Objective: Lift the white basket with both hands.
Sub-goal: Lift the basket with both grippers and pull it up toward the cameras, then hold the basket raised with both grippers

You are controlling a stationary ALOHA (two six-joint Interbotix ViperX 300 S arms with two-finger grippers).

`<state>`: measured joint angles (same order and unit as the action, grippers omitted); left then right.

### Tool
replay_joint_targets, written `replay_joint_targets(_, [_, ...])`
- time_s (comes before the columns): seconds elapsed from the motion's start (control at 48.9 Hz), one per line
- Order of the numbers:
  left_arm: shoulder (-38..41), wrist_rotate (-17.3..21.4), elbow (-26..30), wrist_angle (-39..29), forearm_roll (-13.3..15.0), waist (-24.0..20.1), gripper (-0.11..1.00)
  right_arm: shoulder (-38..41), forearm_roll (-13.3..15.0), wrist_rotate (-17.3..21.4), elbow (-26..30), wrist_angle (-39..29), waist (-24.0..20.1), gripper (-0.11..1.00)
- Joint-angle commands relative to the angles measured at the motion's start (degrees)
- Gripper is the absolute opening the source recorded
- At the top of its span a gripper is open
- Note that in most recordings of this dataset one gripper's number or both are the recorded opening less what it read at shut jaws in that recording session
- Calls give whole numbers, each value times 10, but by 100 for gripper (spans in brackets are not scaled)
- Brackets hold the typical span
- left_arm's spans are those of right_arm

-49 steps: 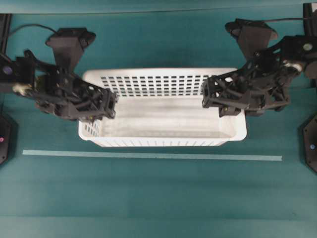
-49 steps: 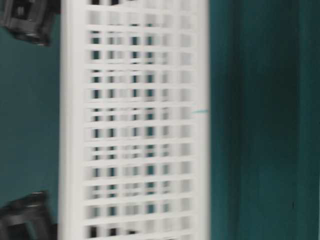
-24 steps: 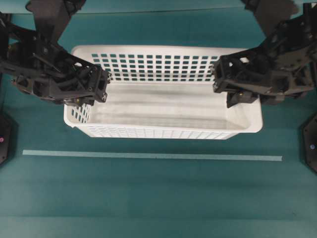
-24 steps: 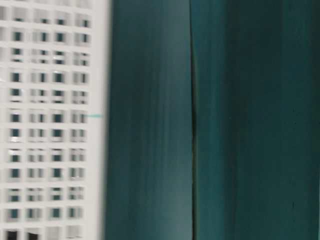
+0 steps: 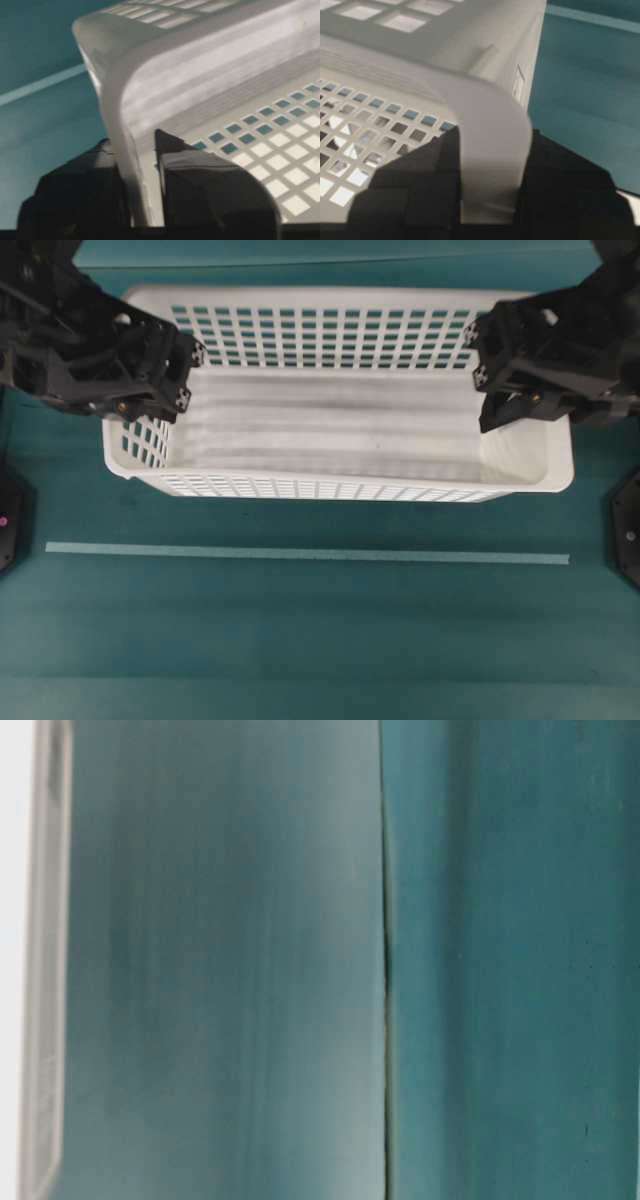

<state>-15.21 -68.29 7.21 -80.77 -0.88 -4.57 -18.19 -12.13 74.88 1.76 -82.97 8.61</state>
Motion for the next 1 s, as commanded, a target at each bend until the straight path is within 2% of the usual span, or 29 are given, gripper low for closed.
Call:
replay_joint_targets(0.0, [11, 41, 51, -11, -4, -2, 7, 4, -12, -12, 38, -6, -24, 19])
replay_joint_targets(0.306, [62, 69, 163, -95, -4, -2, 7, 33, -12, -11, 129, -96, -25, 19])
replay_joint_targets(0.409, [76, 88, 211, -112, -4, 0, 7, 38, -12, -11, 155, -108, -25, 19])
replay_joint_targets(0.572, [100, 93, 278, -165, -4, 0, 7, 47, -13, -9, 200, -112, -33, 19])
replay_joint_targets(0.797, [135, 115, 326, -214, -4, 2, 7, 62, -12, -11, 221, -133, -34, 20])
replay_joint_targets(0.981, [142, 127, 333, -224, -3, 2, 7, 63, -12, -12, 220, -134, -35, 19])
